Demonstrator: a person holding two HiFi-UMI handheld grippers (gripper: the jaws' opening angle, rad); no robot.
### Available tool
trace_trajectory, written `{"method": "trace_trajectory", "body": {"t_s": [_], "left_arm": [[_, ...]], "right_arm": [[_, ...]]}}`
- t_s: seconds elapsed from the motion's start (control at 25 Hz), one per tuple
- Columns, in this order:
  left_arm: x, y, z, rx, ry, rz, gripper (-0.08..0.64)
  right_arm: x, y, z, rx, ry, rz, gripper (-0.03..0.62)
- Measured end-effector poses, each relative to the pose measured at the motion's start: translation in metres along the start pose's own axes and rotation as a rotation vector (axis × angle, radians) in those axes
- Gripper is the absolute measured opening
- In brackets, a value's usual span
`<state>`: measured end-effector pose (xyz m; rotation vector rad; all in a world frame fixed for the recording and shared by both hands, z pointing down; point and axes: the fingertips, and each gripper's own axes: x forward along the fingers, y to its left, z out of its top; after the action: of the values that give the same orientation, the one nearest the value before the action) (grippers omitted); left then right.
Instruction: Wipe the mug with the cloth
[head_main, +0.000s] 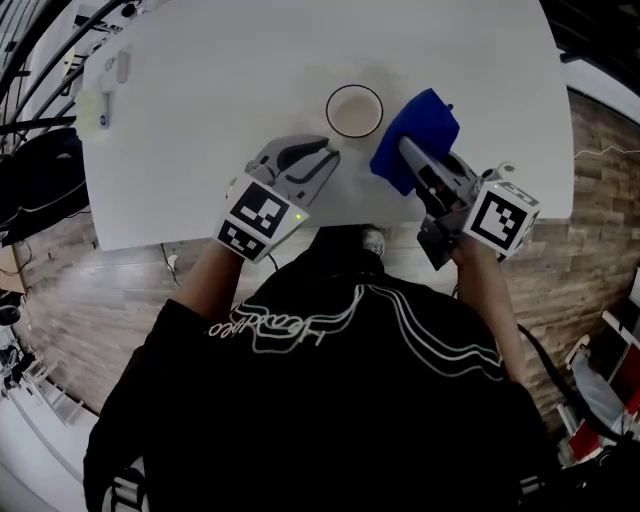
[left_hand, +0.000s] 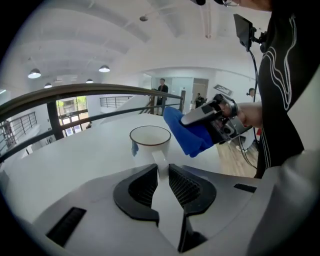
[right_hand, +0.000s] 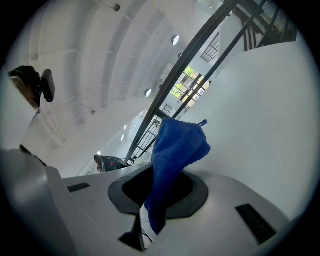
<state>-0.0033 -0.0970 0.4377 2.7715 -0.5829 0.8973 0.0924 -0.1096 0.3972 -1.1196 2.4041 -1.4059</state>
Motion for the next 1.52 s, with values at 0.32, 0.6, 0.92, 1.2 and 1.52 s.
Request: {"method": "trace_trajectory", "body": {"t_s": [0.32, 0.6, 0.92, 1.2, 1.52], "left_arm": [[0.001, 0.008, 0.001, 0.091, 0.027, 0.009, 0.072], [0.001, 0.02, 0.003, 0.127, 0.033, 0.002, 0.072], [0.001, 0.027, -0.005, 0.137, 0.051, -0.015, 0.072], [0.002, 0.032, -0.002, 0.171, 0.031, -0.016, 0.072], [0.002, 0.034, -0.002, 0.199, 0.037, 0.001, 0.072]], "right_arm": [[0.009, -0.002, 0.014, -0.012, 0.006, 0.026, 0.051], [0.021, -0.01, 0.018, 0.002, 0.025, 0.031, 0.051], [0.034, -0.026, 0.011, 0.032, 0.09, -0.002, 0.051], [0.044, -0.046, -0.002, 0.002, 0.224, -0.122, 0.051], [0.048, -0.053, -0.008, -0.126, 0.366, -0.16, 0.051]]}}
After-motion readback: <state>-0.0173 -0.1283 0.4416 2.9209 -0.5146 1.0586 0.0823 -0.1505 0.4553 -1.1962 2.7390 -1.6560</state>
